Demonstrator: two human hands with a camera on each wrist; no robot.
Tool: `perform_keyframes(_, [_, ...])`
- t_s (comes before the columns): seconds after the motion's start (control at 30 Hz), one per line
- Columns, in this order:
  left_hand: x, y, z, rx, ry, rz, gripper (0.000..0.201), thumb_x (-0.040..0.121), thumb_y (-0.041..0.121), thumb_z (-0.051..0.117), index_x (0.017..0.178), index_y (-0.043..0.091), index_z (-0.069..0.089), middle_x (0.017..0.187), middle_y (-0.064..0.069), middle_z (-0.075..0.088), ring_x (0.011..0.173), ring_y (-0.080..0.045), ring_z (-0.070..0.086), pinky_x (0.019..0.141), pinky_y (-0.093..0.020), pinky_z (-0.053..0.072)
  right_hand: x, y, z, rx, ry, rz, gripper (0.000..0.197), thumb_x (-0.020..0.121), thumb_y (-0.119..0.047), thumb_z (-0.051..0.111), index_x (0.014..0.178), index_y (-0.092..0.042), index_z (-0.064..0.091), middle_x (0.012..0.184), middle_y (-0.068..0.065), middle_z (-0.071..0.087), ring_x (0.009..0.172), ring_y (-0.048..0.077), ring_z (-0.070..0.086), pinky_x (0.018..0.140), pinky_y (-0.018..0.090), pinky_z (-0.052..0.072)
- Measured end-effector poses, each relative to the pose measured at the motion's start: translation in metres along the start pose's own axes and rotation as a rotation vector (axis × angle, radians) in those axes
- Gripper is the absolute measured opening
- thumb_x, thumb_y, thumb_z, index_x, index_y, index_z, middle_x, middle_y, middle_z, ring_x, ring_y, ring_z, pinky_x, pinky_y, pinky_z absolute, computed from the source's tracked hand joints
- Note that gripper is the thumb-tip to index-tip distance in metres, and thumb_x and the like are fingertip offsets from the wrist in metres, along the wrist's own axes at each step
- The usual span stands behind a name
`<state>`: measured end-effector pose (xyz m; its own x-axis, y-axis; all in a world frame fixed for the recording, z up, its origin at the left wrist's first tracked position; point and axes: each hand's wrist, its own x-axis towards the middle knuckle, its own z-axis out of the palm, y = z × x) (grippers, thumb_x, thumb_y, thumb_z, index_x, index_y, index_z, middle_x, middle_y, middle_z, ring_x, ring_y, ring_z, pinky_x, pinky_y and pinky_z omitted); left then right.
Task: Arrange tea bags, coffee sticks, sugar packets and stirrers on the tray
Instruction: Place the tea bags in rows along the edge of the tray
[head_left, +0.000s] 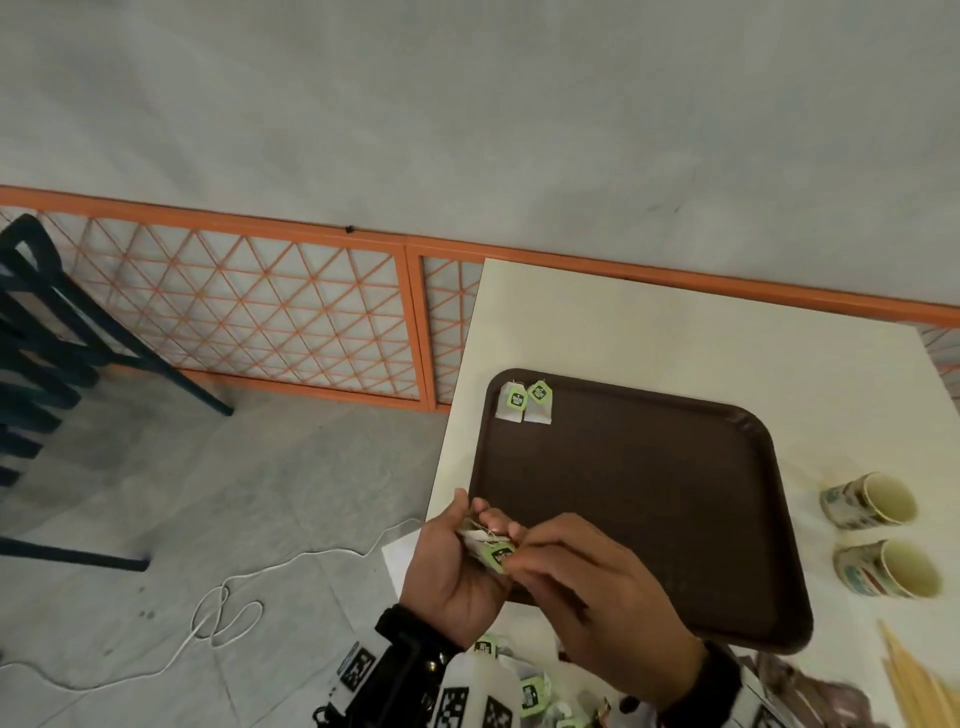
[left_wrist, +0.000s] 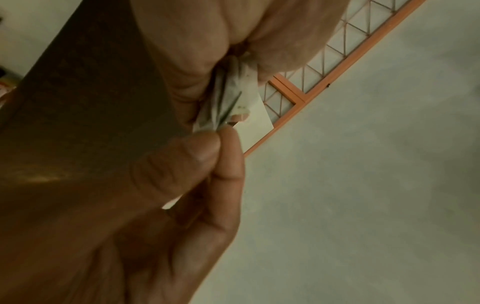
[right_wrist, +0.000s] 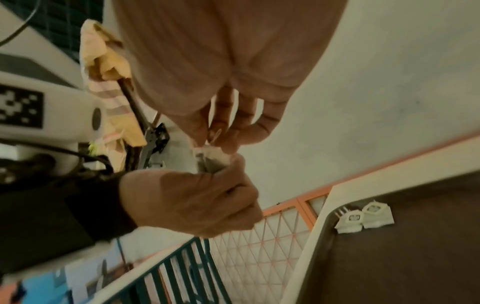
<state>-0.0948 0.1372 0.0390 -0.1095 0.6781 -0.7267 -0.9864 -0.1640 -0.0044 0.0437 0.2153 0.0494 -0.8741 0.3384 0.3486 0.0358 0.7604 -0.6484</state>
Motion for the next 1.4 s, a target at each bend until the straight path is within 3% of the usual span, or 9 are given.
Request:
perform_keyframes(0.2, [-0.003, -0.023, 0.007, -0.016, 0.022, -0.019, 0.037, 0.101, 0.036, 0.042, 0.076, 0.009, 0.05, 0.06, -0.006, 0.045, 0.051, -0.021, 0.051, 0.052, -0.031, 0.054, -0.007, -0.021, -0.024, 0.074, 0.054, 0.184, 0.017, 0.094, -0.036, 0.059, 0.09, -0.021, 0.067, 0.099, -0.017, 0.058, 0.079, 0.002, 0.06, 0.066, 0.011, 0.046])
perform_keyframes(0.37, [-0.009, -0.042, 0.002, 0.164, -0.045, -0.086, 0.042, 0.096, 0.046, 0.048, 0.08, 0.009, 0.059, 0.076, -0.013, 0.06, 0.072, -0.026, 0.063, 0.073, -0.039, 0.054, -0.004, -0.028, -0.032, -0.092, -0.066, 0.389, 0.036, 0.086, -0.064, 0.053, 0.099, -0.034, 0.068, 0.09, -0.02, 0.057, 0.079, 0.002, 0.061, 0.069, 0.014, 0.05])
perform_keyframes(0.5, [-0.011, -0.053, -0.003, 0.218, -0.047, -0.202, 0.049, 0.097, 0.052, 0.042, 0.096, 0.006, 0.061, 0.095, -0.021, 0.066, 0.09, -0.033, 0.065, 0.084, -0.046, 0.053, -0.002, -0.027, -0.033, -0.298, -0.323, 0.487, 0.025, 0.094, -0.049, 0.049, 0.106, -0.035, 0.065, 0.09, -0.017, 0.052, 0.08, 0.006, 0.055, 0.073, 0.021, 0.049])
perform_keyframes(0.63, [-0.015, -0.057, -0.003, 0.249, -0.172, -0.256, 0.081, 0.091, 0.067, 0.04, 0.139, 0.003, 0.046, 0.135, -0.026, 0.051, 0.115, -0.038, 0.056, 0.096, -0.049, 0.05, -0.006, -0.025, -0.034, -0.197, -0.216, 0.588, 0.016, 0.091, -0.043, 0.06, 0.091, -0.032, 0.072, 0.082, -0.02, 0.064, 0.074, 0.0, 0.059, 0.069, 0.014, 0.046])
perform_keyframes(0.77, [-0.024, -0.059, 0.001, 0.308, -0.318, -0.259, 0.068, 0.091, 0.056, 0.047, 0.11, -0.006, 0.066, 0.094, -0.024, 0.065, 0.076, -0.028, 0.068, 0.065, -0.033, 0.058, -0.008, -0.031, -0.051, 0.363, 0.057, 0.88, 0.014, 0.094, -0.023, 0.063, 0.087, -0.018, 0.074, 0.07, -0.001, 0.071, 0.057, 0.01, 0.063, 0.055, 0.024, 0.049])
perform_keyframes(0.9, [-0.016, -0.052, -0.007, 0.388, -0.224, -0.232, 0.047, 0.088, 0.05, 0.057, 0.094, 0.005, 0.068, 0.07, -0.008, 0.05, 0.044, -0.01, 0.044, 0.037, -0.017, 0.035, -0.01, -0.03, -0.064, 0.83, 0.136, 0.994, 0.019, 0.094, -0.022, 0.058, 0.095, -0.008, 0.072, 0.075, 0.009, 0.067, 0.063, 0.017, 0.058, 0.058, 0.027, 0.048])
perform_keyframes(1.17, [-0.029, -0.017, -0.009, 0.616, -0.366, -0.276, 0.044, 0.091, 0.05, 0.062, 0.091, 0.006, 0.068, 0.058, 0.001, 0.046, 0.033, -0.002, 0.029, 0.03, -0.012, 0.027, -0.013, -0.021, -0.067, 0.155, -0.101, 0.198, 0.016, 0.091, -0.009, 0.06, 0.095, -0.016, 0.074, 0.113, -0.01, 0.067, 0.104, 0.009, 0.067, 0.081, 0.023, 0.057])
perform_keyframes(1.33, [-0.033, -0.017, -0.003, 0.831, -0.279, 0.073, 0.017, 0.086, 0.024, 0.07, 0.087, 0.007, 0.069, 0.059, 0.002, 0.049, 0.035, -0.003, 0.024, 0.033, -0.014, 0.023, -0.015, -0.018, -0.061, 0.237, -0.003, 0.406, 0.033, 0.091, 0.007, 0.059, 0.105, -0.021, 0.07, 0.109, -0.015, 0.07, 0.102, 0.009, 0.068, 0.08, 0.022, 0.057])
perform_keyframes(1.4, [-0.031, -0.019, -0.002, 0.898, -0.196, 0.238, 0.018, 0.084, 0.022, 0.069, 0.089, 0.005, 0.069, 0.057, 0.004, 0.051, 0.035, -0.004, 0.027, 0.036, -0.015, 0.024, -0.012, -0.021, -0.052, 0.361, 0.085, 0.635, 0.02, 0.092, -0.009, 0.063, 0.105, -0.024, 0.067, 0.094, -0.01, 0.073, 0.086, 0.012, 0.071, 0.07, 0.024, 0.058])
